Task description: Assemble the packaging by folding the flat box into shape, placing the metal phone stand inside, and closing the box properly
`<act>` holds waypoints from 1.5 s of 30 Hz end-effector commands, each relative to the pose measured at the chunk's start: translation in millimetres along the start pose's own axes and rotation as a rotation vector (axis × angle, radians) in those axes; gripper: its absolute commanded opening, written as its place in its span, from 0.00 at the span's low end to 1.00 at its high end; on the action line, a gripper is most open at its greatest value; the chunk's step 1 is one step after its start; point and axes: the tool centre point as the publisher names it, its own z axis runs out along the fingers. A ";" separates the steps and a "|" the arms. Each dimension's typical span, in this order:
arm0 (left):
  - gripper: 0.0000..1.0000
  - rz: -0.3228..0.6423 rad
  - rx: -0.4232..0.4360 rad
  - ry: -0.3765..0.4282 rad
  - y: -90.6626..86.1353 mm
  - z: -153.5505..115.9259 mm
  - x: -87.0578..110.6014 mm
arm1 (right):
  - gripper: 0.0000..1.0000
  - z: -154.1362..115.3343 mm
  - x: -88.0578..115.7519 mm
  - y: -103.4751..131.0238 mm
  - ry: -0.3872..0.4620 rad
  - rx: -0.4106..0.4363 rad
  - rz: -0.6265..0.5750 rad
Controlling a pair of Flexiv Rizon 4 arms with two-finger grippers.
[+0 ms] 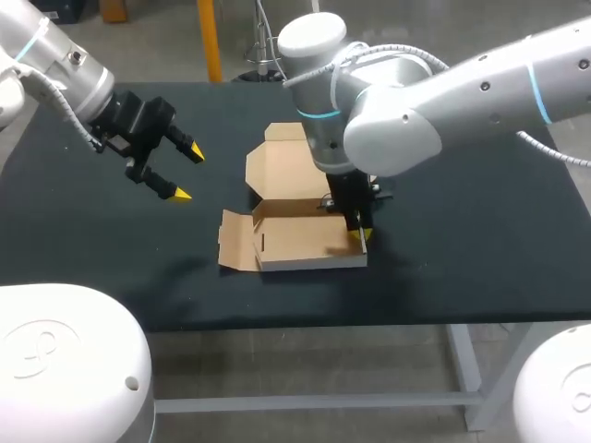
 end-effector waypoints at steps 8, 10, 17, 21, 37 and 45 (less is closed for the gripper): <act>1.00 -0.001 -0.004 0.002 -0.6 -1.1 0.6 | 0.00 -0.3 -6.9 -9.5 0.281 -0.059 -0.053; 1.00 -0.001 -0.004 0.002 -0.6 -1.1 0.6 | 0.00 0.7 -3.5 -9.2 0.306 -0.051 -0.073; 1.00 -0.001 -0.004 0.002 -0.6 -1.1 0.6 | 0.00 -0.9 7.0 -7.3 0.329 -0.036 -0.106; 1.00 -0.001 -0.004 0.002 -0.6 -1.1 0.6 | 0.00 -2.7 9.1 -6.5 0.330 -0.033 -0.103; 1.00 -0.001 -0.004 0.002 -0.6 -1.1 0.6 | 0.00 -0.5 16.1 -7.5 0.261 0.000 -0.095; 1.00 -0.001 -0.004 0.002 -0.6 -1.1 0.6 | 0.00 4.0 17.8 -7.9 0.257 0.012 -0.091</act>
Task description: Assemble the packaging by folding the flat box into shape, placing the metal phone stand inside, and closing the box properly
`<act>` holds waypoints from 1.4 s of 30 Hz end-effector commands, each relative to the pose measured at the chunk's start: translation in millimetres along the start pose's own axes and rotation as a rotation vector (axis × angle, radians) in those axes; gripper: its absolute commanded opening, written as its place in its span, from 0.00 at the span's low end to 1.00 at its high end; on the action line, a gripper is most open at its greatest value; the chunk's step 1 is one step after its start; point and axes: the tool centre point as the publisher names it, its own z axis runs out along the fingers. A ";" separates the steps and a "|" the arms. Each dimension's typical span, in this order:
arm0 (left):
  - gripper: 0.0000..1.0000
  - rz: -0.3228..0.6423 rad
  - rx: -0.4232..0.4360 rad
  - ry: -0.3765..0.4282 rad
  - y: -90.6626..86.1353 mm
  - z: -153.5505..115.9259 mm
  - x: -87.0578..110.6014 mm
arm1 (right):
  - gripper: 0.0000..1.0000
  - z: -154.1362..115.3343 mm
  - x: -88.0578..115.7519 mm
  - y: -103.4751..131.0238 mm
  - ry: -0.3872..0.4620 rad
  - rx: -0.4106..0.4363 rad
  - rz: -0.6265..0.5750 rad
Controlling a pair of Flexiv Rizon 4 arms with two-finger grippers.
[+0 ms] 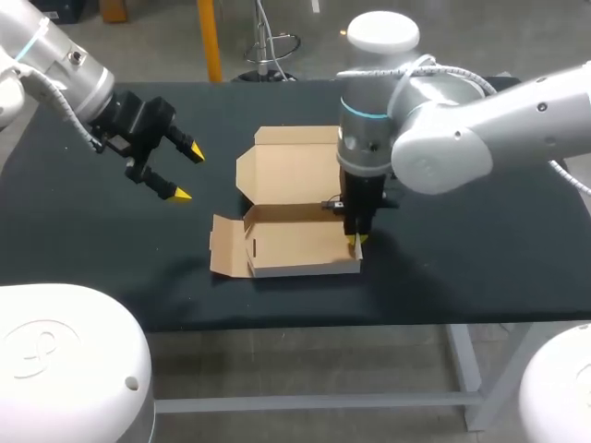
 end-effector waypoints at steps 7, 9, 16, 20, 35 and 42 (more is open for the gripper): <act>1.00 -0.001 -0.004 0.002 -0.7 -1.1 0.6 | 0.00 -3.8 0.1 2.3 0.008 -0.014 0.014; 1.00 -0.001 -0.004 0.002 -0.7 -1.1 0.6 | 0.00 -3.8 0.1 2.3 0.008 -0.014 0.014; 1.00 -0.001 -0.004 0.002 -0.7 -1.1 0.6 | 0.00 -3.8 0.1 2.3 0.008 -0.014 0.014; 1.00 -0.023 -0.018 -0.005 -3.7 0.8 0.3 | 0.00 -3.8 0.1 2.3 0.008 -0.014 0.014; 1.00 -0.947 0.160 -0.209 -9.3 3.5 49.8 | 0.00 -3.8 0.1 2.3 0.008 -0.014 0.014; 1.00 -1.321 0.161 -0.349 -2.5 21.7 54.8 | 0.00 -3.8 0.1 2.3 0.008 -0.014 0.014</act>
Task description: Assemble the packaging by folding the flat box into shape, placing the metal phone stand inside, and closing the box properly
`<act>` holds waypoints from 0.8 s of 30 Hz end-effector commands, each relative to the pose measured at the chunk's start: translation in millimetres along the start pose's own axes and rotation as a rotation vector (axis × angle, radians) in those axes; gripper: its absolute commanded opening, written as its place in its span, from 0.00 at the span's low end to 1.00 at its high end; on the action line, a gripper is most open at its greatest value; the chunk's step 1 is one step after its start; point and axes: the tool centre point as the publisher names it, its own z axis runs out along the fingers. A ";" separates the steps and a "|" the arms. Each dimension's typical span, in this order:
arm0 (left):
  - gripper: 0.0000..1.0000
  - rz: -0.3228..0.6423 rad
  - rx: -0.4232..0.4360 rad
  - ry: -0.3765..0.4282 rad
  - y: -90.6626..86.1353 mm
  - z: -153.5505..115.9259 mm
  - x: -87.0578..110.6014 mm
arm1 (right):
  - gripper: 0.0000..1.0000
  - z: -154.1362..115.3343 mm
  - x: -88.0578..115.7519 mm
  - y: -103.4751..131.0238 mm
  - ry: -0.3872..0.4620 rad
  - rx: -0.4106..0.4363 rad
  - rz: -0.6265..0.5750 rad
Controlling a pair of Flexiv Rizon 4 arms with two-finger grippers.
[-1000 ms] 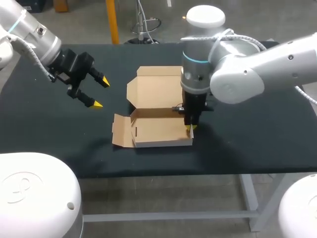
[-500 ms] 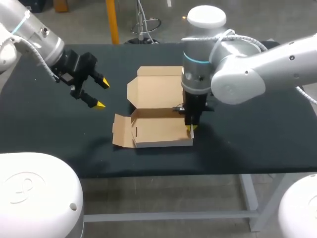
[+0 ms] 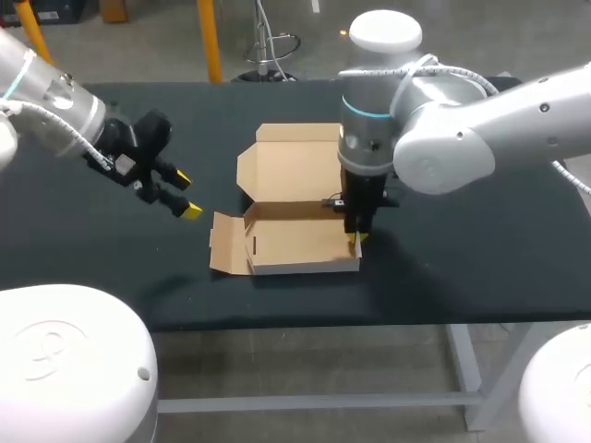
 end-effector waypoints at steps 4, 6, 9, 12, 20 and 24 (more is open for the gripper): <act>1.00 -0.791 0.010 -0.418 2.9 19.8 3.1 | 0.00 -0.8 0.2 -0.3 -0.001 0.000 0.000; 1.00 -0.791 0.010 -0.418 2.9 19.8 3.1 | 0.00 -0.8 0.2 -0.3 -0.001 0.000 0.000; 1.00 -0.791 0.010 -0.418 2.9 19.8 3.1 | 0.00 -0.8 0.2 -0.3 -0.001 0.000 0.000; 1.00 -0.791 0.010 -0.418 2.9 19.8 3.1 | 0.00 -0.8 0.2 -0.3 -0.001 0.000 0.000; 1.00 -0.934 0.046 -0.327 6.1 19.2 -21.1 | 0.00 -0.8 0.2 -0.3 -0.001 0.000 0.000; 1.00 -0.990 0.012 -0.228 15.8 22.8 -39.1 | 0.00 -0.8 0.2 -0.3 -0.001 0.000 0.000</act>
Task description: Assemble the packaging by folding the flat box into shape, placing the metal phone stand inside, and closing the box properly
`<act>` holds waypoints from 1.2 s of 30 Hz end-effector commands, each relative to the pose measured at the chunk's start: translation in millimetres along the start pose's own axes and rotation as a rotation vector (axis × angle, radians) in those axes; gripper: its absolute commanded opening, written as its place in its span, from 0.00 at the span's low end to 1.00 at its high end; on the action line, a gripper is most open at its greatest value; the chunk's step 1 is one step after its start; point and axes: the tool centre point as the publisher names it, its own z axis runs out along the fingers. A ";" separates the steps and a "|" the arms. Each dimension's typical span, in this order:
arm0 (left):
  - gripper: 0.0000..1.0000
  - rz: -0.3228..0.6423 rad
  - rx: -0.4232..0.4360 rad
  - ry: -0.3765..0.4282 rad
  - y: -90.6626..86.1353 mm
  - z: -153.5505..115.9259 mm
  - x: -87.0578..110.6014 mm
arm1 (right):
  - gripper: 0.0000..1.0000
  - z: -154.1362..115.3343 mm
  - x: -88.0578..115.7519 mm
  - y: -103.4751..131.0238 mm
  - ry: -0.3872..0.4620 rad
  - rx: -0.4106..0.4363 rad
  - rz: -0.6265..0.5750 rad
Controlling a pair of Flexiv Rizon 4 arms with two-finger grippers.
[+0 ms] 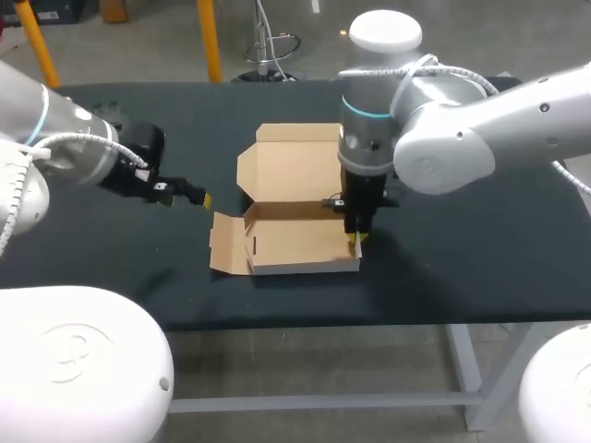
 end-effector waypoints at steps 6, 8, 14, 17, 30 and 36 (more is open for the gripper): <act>1.00 -0.243 -0.184 0.084 -2.4 29.6 -20.2 | 0.00 -0.8 0.2 -0.3 -0.001 0.000 0.000; 1.00 -0.235 -0.204 0.108 0.0 34.5 -20.8 | 0.00 -0.8 0.2 -0.3 -0.001 0.000 0.000; 0.97 -0.217 -0.236 0.144 7.2 46.9 -17.6 | 0.00 -0.8 0.2 -0.3 -0.001 0.000 0.000; 0.96 -0.215 -0.244 0.158 12.0 54.8 -17.6 | 0.00 -0.8 0.2 -0.3 -0.001 0.000 0.000; 0.80 -0.241 -0.261 0.261 31.9 91.6 -19.9 | 0.00 -0.8 0.2 -0.3 -0.001 0.000 0.000; 0.67 -0.255 -0.274 0.325 36.4 107.5 -11.9 | 0.00 -0.8 0.2 -0.3 -0.001 0.000 0.000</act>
